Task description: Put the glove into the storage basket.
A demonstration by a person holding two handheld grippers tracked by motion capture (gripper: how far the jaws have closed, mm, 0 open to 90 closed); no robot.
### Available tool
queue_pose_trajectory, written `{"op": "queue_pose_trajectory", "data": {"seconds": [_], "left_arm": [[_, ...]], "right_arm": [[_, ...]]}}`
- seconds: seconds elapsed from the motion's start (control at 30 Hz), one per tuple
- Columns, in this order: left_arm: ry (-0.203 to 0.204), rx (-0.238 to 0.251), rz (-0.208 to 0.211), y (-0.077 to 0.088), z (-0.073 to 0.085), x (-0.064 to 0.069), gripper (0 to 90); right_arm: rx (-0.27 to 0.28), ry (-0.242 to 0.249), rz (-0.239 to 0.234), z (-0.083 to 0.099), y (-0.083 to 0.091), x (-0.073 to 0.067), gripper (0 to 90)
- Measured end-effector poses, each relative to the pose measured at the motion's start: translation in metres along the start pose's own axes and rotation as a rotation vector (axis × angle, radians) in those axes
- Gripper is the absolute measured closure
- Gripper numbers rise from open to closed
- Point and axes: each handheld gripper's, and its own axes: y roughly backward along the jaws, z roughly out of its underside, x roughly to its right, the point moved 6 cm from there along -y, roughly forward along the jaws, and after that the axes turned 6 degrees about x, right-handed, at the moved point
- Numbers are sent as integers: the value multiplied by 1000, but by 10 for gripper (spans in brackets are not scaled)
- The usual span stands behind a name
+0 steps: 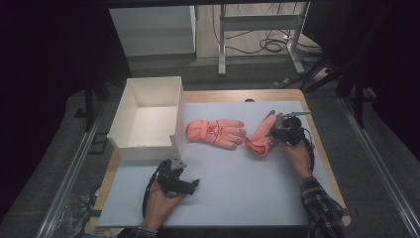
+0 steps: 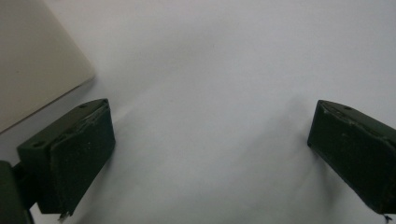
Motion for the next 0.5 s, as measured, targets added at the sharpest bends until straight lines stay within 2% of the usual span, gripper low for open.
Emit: {"op": "queue_pose_trajectory", "data": {"seconds": [0.27, 0.5], "left_arm": [[-3, -2, 0, 0, 0, 0, 6], [-5, -4, 1, 0, 0, 0, 6]], "right_arm": [[38, -21, -50, -3, 13, 0, 882], [61, 0, -64, -9, 29, 2, 882]]}}
